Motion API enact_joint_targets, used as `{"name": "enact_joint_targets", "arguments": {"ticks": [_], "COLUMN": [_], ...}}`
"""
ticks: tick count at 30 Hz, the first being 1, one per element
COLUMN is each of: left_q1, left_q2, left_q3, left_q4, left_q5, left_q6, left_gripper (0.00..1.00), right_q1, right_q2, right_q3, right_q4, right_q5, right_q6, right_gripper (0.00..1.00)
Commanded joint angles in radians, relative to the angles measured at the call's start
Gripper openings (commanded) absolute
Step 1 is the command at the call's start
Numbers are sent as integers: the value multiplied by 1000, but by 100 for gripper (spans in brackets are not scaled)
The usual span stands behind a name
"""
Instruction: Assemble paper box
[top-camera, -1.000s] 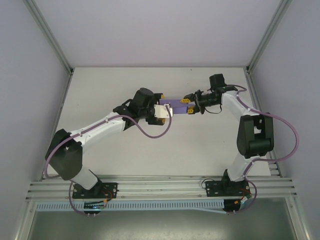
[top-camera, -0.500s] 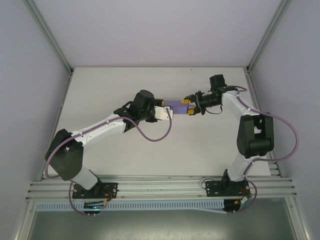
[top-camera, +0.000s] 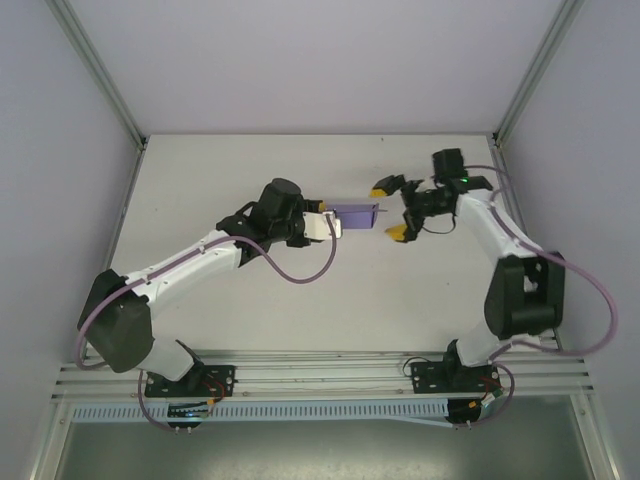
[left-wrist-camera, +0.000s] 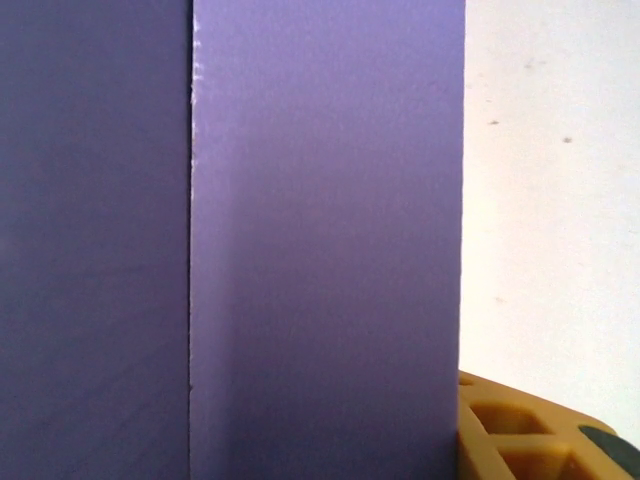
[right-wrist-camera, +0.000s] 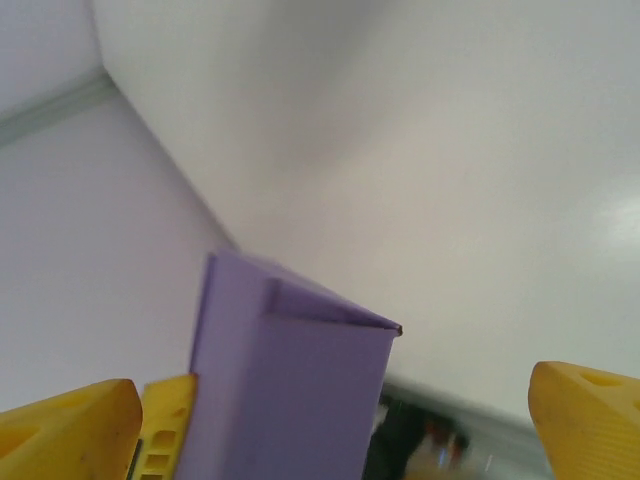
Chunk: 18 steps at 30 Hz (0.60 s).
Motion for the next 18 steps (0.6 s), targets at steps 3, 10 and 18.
{"name": "enact_joint_targets", "arguments": {"ticks": [3, 10, 18], "left_q1": [7, 7, 21], "left_q2": [82, 198, 263], "left_q3": [91, 136, 169], "left_q4": [-326, -527, -571], "left_q5": [32, 130, 183], "left_q6": [-91, -148, -168], "left_gripper": [31, 30, 30], "right_q1": [-42, -44, 111], "right_q2": [-338, -473, -347], "right_q3": [-163, -357, -241], "right_q4": [260, 443, 131], "right_q5": [459, 117, 73], "right_q6": [-478, -808, -1203], "right_gripper": [99, 99, 87]}}
